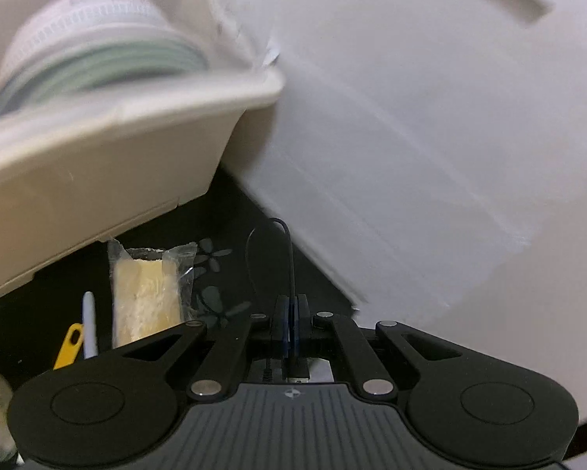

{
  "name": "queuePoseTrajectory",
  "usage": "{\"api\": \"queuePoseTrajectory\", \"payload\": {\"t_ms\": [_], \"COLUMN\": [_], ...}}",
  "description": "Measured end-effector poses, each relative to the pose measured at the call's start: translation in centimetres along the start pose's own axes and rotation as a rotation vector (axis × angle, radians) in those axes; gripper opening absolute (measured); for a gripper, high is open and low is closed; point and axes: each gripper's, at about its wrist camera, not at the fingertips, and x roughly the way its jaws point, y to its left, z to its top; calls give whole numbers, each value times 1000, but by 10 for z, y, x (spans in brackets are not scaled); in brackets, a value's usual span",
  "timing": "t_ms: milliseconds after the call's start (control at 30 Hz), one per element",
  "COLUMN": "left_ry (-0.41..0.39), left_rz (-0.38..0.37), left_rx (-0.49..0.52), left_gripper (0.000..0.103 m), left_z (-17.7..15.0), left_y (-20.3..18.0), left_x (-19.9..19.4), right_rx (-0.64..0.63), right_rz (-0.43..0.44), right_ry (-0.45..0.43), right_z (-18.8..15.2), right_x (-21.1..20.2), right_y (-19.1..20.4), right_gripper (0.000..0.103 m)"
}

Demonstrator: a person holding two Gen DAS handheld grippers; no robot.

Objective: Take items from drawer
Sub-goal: 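Lower the cable onto the countertop beside the wrapped sponge and open the left gripper, then lift the open left tool away from the cable on the countertop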

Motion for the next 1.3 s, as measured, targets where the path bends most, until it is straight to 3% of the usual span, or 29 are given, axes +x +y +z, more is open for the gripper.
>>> {"api": "queuePoseTrajectory", "payload": {"t_ms": [133, 300, 667, 733, 867, 1133, 1300], "left_ry": [26, 63, 78, 73, 69, 63, 27], "left_rz": [83, 130, 176, 185, 163, 93, -13], "left_rx": [-14, -12, 24, 47, 53, 56, 57], "left_gripper": [3, 3, 3, 8, 38, 42, 42], "left_z": [5, 4, -7, -9, -11, -12, -16], "left_y": [4, 11, 17, 15, 12, 7, 4], "left_x": [38, 67, 79, 78, 71, 44, -4], "right_rx": [20, 24, 4, 0, -7, -22, -19], "right_rz": [-12, -10, 31, 39, 54, 83, 90], "right_ry": [12, 4, -48, -58, -77, -114, -116], "right_z": [1, 6, 22, 25, 31, 43, 52], "right_x": [3, 6, 4, 4, 3, 1, -3], "right_y": [-10, -12, 1, 3, 7, 16, 23], "right_gripper": [41, 41, 41, 41, 41, 41, 41]}}
